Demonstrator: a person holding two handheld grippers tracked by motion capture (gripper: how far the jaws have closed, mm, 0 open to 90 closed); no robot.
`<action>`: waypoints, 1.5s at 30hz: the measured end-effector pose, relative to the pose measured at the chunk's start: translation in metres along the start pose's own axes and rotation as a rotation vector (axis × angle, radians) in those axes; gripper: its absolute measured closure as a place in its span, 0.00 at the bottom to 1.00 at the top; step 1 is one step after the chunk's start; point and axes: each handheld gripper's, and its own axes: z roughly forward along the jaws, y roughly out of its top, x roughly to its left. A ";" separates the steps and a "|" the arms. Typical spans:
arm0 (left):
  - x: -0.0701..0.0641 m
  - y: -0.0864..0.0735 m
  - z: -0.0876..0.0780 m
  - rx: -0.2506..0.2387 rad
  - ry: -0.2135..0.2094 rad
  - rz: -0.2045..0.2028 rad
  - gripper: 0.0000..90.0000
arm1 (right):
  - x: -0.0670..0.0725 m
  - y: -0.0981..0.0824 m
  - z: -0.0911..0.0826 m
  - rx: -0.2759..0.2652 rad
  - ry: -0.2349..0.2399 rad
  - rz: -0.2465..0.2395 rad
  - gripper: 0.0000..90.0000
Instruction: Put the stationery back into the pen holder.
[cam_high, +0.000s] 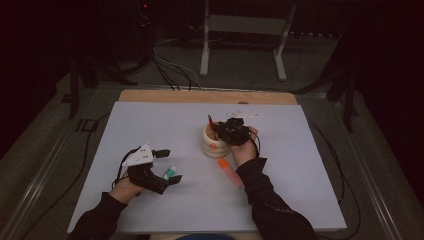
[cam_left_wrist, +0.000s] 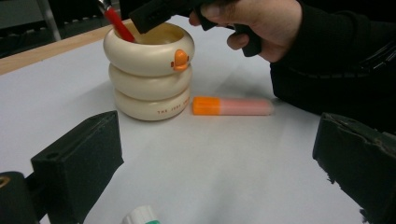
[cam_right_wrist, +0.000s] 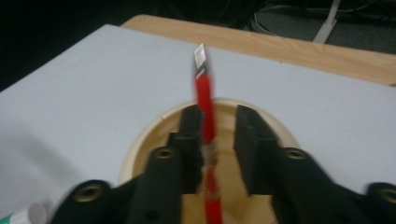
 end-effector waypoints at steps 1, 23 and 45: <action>0.000 0.000 0.000 0.000 0.000 0.000 0.02 | 0.000 0.000 0.000 0.000 0.000 0.000 0.71; -0.001 0.001 0.000 -0.005 -0.008 0.004 0.02 | 0.000 0.019 -0.040 -0.027 0.055 -0.007 0.03; -0.001 0.002 -0.001 -0.010 -0.011 0.002 0.02 | -0.008 -0.016 -0.081 -0.031 0.042 -0.045 0.00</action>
